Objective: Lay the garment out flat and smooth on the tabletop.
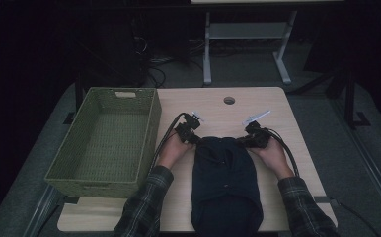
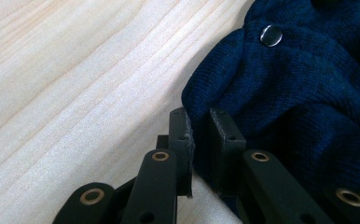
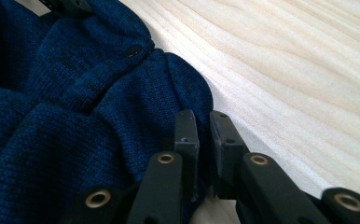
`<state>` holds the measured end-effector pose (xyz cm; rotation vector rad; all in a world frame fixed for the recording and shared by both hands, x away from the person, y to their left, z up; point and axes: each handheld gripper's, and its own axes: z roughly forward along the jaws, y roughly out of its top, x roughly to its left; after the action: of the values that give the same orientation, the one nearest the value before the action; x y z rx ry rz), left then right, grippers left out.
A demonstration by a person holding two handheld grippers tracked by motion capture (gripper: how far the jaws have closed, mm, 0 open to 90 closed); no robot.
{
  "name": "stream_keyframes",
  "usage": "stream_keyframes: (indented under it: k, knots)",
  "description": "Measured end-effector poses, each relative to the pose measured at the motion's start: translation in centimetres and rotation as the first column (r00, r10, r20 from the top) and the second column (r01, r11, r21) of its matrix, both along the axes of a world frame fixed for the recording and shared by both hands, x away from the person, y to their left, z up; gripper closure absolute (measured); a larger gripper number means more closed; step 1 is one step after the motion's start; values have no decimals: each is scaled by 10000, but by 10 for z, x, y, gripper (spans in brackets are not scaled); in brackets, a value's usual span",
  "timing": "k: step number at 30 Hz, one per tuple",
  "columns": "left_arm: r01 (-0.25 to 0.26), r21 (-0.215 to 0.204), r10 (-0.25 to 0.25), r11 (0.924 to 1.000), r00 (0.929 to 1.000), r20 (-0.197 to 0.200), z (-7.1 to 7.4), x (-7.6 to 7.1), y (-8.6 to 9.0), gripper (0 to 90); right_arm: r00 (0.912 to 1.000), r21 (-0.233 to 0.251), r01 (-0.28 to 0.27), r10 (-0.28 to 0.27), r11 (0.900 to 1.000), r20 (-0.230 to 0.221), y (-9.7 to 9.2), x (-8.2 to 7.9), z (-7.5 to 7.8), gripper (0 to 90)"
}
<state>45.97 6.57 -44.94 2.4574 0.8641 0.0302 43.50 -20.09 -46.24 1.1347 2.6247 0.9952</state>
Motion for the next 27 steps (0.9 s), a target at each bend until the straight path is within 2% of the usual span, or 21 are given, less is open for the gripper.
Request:
stream_keyframes:
  k: [4,6,10,12,14,17,21,27]
  knots:
    - [-80,123,80,9999,10000,12,3,0,1,817,9999,-91,161,-162,9998,-51,0,0,4,842]
    - [-171,51,171,9998,9998,95,5,1,2,818,9998,-181,206,-205,9996,51,-1,0,7,843]
    - [-609,-412,621,9973,9977,289,12,3,6,819,9991,120,391,-393,9992,186,-5,2,16,843]
    - [-548,-436,569,9975,9972,481,19,3,8,819,9987,324,462,-468,9984,177,-7,2,22,844]
    - [-602,-467,634,9971,9955,702,27,3,8,819,9983,275,470,-479,9985,331,-7,3,31,843]
    - [-590,-532,650,9968,9909,1177,41,2,8,819,9965,241,511,-525,9984,644,-7,3,42,844]
    - [-658,-794,777,9947,9844,1576,57,1,8,818,9931,327,632,-661,9975,971,-10,4,58,845]
    - [-672,-877,847,9939,9730,2145,80,0,9,819,9871,441,631,-689,9970,1446,-11,3,78,845]
